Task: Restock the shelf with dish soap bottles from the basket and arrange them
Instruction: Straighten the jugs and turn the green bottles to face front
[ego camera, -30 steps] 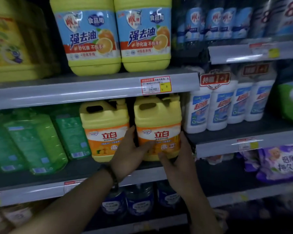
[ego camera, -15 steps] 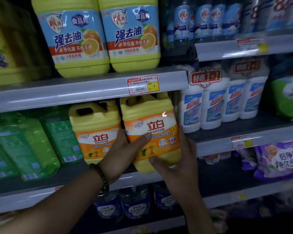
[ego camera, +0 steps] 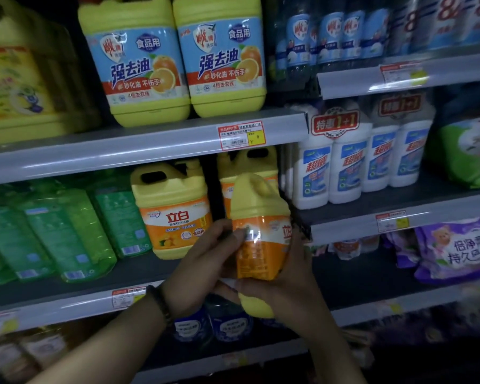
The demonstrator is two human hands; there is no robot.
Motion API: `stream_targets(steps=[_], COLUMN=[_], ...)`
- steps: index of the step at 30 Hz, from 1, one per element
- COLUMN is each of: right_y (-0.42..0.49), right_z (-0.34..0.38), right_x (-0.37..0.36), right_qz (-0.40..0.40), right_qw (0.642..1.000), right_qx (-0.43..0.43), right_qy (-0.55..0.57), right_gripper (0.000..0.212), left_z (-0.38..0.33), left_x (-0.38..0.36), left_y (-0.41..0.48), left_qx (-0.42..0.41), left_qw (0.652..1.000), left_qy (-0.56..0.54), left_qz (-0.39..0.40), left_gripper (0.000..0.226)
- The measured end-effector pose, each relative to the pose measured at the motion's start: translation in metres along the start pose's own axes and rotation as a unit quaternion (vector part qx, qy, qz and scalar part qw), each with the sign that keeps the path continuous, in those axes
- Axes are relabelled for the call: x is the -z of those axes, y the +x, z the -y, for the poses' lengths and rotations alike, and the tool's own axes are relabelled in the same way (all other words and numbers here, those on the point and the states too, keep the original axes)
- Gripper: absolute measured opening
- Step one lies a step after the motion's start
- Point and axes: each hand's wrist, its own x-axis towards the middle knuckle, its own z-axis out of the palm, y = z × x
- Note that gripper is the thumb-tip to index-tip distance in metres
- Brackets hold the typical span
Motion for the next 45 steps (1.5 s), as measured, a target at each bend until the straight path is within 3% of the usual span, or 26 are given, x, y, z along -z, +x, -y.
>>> stream_targets(steps=[5, 7, 9, 12, 15, 18, 21, 26, 29, 31, 33, 39, 42, 45], right_y=[0.002, 0.001, 0.003, 0.006, 0.007, 0.007, 0.011, 0.01, 0.009, 0.013, 0.019, 0.041, 0.053, 0.062], right_z=[-0.003, 0.0, 0.0, -0.003, -0.005, -0.003, -0.004, 0.0, -0.001, -0.006, -0.013, -0.027, -0.037, -0.039], right_x=[0.008, 0.012, 0.017, 0.02, 0.02, 0.021, 0.027, 0.034, 0.025, 0.021, 0.018, 0.014, 0.022, 0.023], right_qz=[0.045, 0.062, 0.084, 0.131, 0.185, 0.21, 0.181, 0.065, -0.101, -0.163, -0.169, -0.076, -0.033, -0.019], right_qw=[0.986, 0.976, 0.963, 0.936, 0.907, 0.894, 0.899, 0.917, 0.971, 0.979, 0.977, 0.984, 0.974, 0.971], right_qx=[0.054, 0.05, 0.027, -0.003, -0.013, -0.017, -0.026, -0.009, 0.056, 0.113, 0.131, 0.112, 0.085, 0.062], right_qy=[0.15, 0.203, 0.255, 0.327, 0.378, 0.396, 0.399, 0.394, 0.207, 0.053, 0.007, 0.114, 0.207, 0.231], right_gripper=[0.1, 0.087, 0.084, 0.082, 0.07, 0.083, 0.083, 0.047, 0.037, 0.038, 0.047, 0.078, 0.076, 0.074], left_z=[-0.001, 0.001, 0.007, 0.016, 0.022, 0.023, 0.022, 0.013, 0.01, 0.012, 0.015, 0.023, 0.027, 0.031], left_x=[0.011, 0.016, 0.023, 0.026, 0.02, 0.015, 0.018, 0.023, 0.02, 0.017, 0.014, 0.015, 0.013, 0.009], left_y=[-0.005, -0.002, 0.006, 0.022, 0.032, 0.037, 0.038, 0.038, 0.041, 0.043, 0.048, 0.073, 0.082, 0.086], left_qx=[-0.003, -0.011, 0.012, 0.091, 0.121, 0.102, 0.081, 0.026, -0.011, -0.037, -0.058, -0.1, -0.117, -0.118], left_qw=[1.0, 0.999, 0.999, 0.993, 0.981, 0.97, 0.973, 0.981, 0.979, 0.979, 0.979, 0.977, 0.978, 0.981], left_qy=[0.018, 0.044, 0.042, -0.014, -0.104, -0.191, -0.205, -0.192, -0.19, -0.176, -0.156, -0.146, -0.132, -0.11], left_qz=[0.004, -0.013, -0.005, 0.068, 0.106, 0.106, 0.066, -0.027, -0.073, -0.1, -0.115, -0.119, -0.108, -0.109], left_gripper=[0.033, 0.037, 0.049, 0.073, 0.077, 0.068, 0.055, 0.049, 0.047, 0.044, 0.042, 0.052, 0.056, 0.057])
